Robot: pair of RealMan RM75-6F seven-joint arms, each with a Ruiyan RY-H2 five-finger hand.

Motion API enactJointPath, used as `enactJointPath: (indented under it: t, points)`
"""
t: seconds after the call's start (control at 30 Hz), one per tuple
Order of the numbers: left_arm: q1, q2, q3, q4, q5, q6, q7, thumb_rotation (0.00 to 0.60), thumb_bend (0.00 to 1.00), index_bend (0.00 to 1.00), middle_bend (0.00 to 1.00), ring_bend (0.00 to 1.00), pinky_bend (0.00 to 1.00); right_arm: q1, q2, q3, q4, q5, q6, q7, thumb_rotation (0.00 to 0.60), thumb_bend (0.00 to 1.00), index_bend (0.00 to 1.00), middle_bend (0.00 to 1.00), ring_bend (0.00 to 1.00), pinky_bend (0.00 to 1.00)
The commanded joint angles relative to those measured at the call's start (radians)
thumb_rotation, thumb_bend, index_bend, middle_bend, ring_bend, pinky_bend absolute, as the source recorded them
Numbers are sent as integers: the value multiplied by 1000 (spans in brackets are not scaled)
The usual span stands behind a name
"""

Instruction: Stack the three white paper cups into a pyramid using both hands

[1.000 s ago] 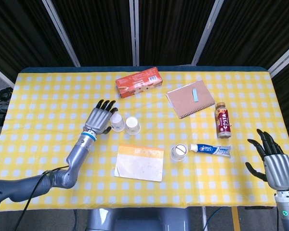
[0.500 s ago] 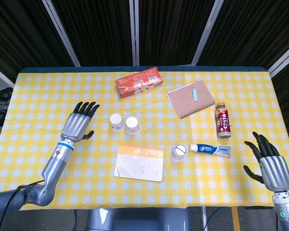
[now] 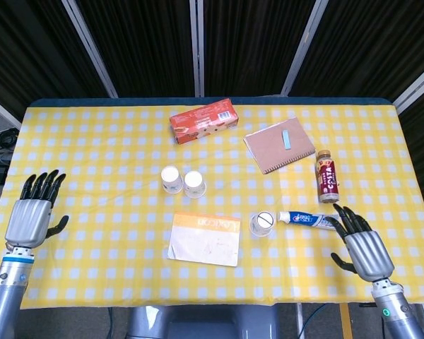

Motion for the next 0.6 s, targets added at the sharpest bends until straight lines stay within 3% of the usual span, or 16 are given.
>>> enactJointPath:
  t: [0.03,0.27,0.6]
  points:
    - [23,8,4,8,15,14,-26,600,310,0,0,0,0,38,-20,11,-45,18,-55,-58,600,147,200,0,0,178]
    - [40,32,-16,14,35,-14,-74,600,310,0,0,0,0,150,-91,84,-146,134,-203,-242,600,163,226,0,0,178]
    - [56,37,-35,6,64,-41,-71,600,310,0,0,0,0,246,-184,147,-149,327,-288,-370,600,202,225,0,0,179]
